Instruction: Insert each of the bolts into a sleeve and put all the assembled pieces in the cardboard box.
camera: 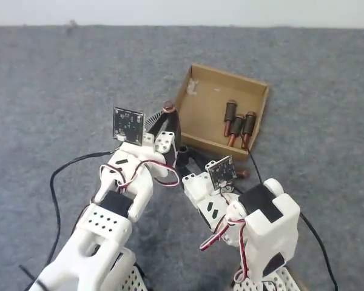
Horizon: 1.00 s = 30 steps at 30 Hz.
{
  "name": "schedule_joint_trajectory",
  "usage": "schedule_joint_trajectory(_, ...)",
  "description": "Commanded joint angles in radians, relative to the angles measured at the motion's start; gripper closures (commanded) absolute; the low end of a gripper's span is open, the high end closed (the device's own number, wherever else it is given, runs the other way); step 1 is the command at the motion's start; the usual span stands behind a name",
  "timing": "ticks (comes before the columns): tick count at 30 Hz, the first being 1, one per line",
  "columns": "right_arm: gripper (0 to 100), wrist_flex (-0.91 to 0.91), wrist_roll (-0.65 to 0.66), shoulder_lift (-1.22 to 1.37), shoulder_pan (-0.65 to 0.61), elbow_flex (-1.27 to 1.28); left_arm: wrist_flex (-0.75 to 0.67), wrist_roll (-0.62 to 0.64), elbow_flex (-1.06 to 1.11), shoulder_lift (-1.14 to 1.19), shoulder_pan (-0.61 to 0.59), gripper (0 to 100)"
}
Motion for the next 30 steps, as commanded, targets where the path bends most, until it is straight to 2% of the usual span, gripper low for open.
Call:
schedule_joint_trajectory(1, 99.3, -0.027, -0.002, -0.002, 0.015, -0.034, 0.023, -0.011, -0.013, -0.041, 0.023, 99)
schedule_joint_trajectory(8, 99.3, -0.027, -0.003, -0.007, 0.015, -0.029, 0.08, -0.012, -0.01, -0.043, 0.069, 99)
schedule_joint_trajectory(17, 99.3, -0.027, -0.003, -0.007, 0.016, -0.026, 0.078, -0.055, 0.042, -0.043, 0.077, 99)
schedule_joint_trajectory(30, 99.3, -0.025, -0.003, -0.008, 0.027, -0.025, 0.041, -0.055, 0.045, -0.041, 0.077, 99)
